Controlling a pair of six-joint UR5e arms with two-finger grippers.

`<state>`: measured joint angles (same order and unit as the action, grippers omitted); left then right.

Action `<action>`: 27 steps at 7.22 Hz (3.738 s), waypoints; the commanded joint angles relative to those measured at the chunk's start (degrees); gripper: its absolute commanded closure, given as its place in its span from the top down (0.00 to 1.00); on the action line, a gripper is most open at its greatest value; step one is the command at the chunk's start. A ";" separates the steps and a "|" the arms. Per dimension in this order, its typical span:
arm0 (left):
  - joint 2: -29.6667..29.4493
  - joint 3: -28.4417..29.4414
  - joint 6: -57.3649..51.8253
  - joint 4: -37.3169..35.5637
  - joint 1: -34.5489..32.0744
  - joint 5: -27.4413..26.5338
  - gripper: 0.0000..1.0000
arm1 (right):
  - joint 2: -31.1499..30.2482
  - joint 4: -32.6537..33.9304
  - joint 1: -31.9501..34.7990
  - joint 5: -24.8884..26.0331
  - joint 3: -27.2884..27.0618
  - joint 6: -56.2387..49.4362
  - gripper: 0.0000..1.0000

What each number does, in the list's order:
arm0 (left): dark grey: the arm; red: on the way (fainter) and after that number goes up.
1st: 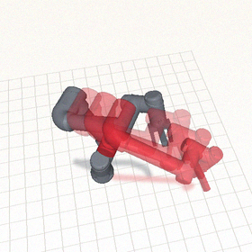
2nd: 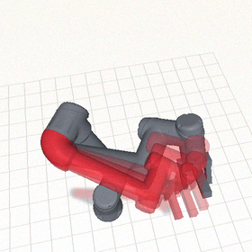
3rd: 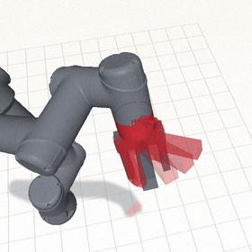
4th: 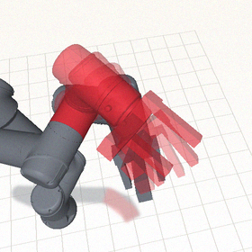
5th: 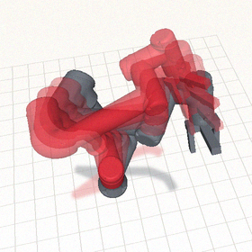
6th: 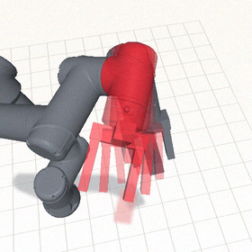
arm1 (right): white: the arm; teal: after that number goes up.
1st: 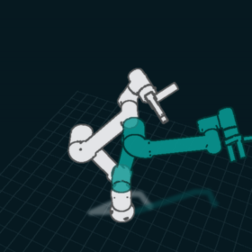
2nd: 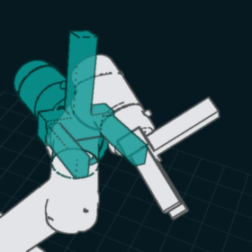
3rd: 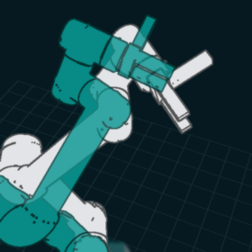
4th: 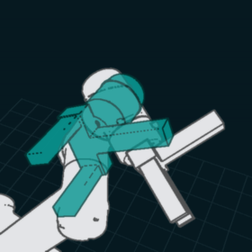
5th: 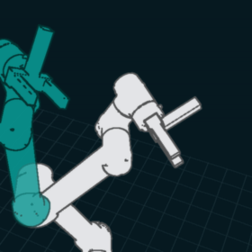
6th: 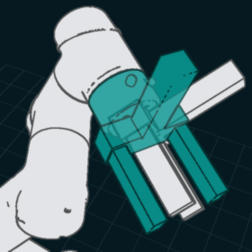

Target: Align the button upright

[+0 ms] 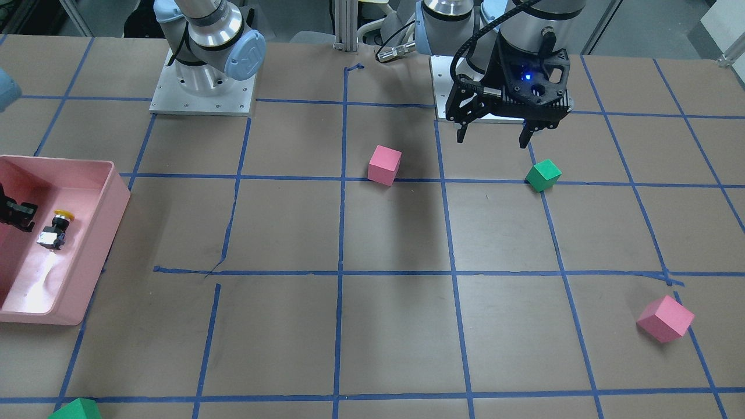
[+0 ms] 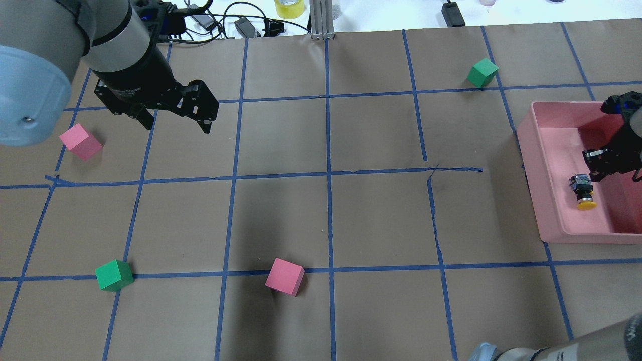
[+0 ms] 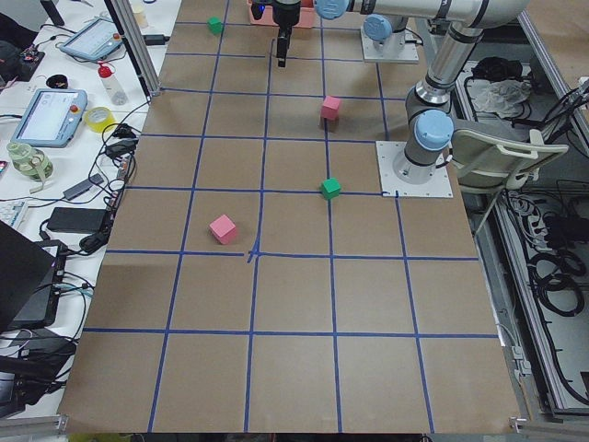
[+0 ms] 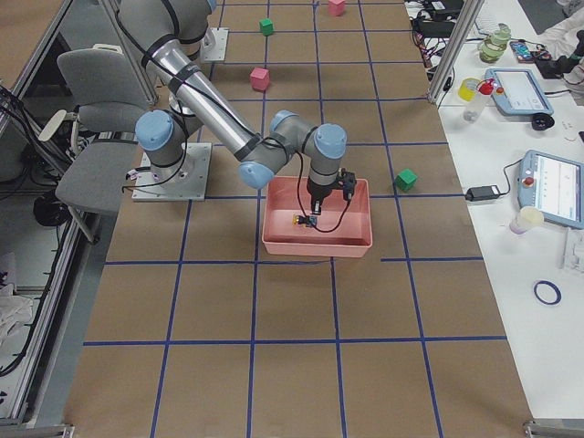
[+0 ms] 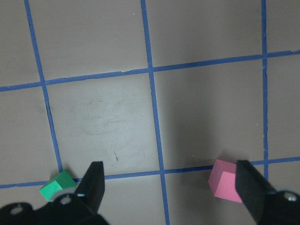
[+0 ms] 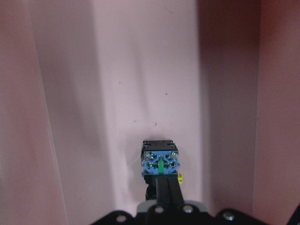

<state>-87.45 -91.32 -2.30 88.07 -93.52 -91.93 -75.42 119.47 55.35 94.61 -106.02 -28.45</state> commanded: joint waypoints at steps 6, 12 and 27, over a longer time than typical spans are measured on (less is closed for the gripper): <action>-2.11 1.58 0.19 -1.05 -0.09 -0.62 1.00 | 1.24 14.81 -3.21 -8.38 -9.88 -1.25 1.00; 0.08 1.05 -0.07 6.33 -0.35 0.44 1.00 | 2.65 14.48 -3.32 -7.52 -10.88 -1.25 1.00; 1.67 0.53 0.37 4.83 -0.18 -0.09 1.00 | 2.57 9.20 -3.41 -1.71 -7.28 -5.03 0.00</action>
<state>-85.78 -90.83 -1.96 92.90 -93.69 -91.97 -72.36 129.31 51.87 92.88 -114.02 -33.50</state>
